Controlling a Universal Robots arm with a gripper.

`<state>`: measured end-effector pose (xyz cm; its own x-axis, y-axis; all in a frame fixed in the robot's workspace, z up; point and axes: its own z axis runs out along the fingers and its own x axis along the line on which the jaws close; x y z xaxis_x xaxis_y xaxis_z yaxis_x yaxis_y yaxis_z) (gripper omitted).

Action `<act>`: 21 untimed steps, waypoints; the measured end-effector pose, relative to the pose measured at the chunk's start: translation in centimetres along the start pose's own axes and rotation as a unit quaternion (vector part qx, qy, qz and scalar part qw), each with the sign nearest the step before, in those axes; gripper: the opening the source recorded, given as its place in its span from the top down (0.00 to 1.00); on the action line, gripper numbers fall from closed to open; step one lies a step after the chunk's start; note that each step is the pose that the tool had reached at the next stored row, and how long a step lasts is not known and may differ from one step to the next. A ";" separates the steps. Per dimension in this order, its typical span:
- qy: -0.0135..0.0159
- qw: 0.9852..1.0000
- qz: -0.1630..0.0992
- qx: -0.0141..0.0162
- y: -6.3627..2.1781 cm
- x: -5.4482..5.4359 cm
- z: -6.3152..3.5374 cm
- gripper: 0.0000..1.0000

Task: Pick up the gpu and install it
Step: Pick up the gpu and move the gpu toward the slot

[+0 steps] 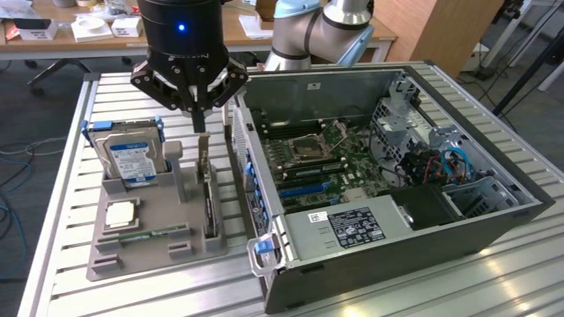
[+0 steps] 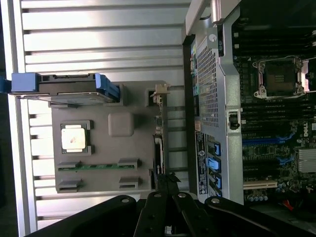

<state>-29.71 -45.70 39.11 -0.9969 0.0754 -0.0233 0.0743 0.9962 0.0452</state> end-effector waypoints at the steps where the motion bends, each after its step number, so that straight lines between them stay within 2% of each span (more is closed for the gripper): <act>1: 0.000 1.000 0.000 0.000 0.00 0.0 0.00 0.90; 5: 0.000 1.000 0.000 0.000 0.00 0.0 0.00 0.89; 7: 0.000 1.000 0.000 0.000 0.00 0.0 0.00 0.77; 8: 0.000 1.000 0.000 0.000 0.00 0.0 0.00 0.77; 9: 0.000 1.000 0.000 0.000 0.00 0.0 0.00 0.71; 10: 0.000 1.000 0.000 0.000 0.00 0.0 0.00 0.71; 12: 0.000 1.000 0.000 0.000 0.00 0.0 0.00 0.59; 14: 0.000 1.000 0.000 0.000 0.00 0.0 0.00 0.59; 15: 0.000 1.000 0.000 0.000 0.00 0.0 0.00 0.53; 21: -0.002 1.000 0.000 0.000 -0.03 0.0 0.53 0.53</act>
<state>-29.70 -45.71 38.58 -0.9968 0.0751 -0.0263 0.0739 0.9962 0.0455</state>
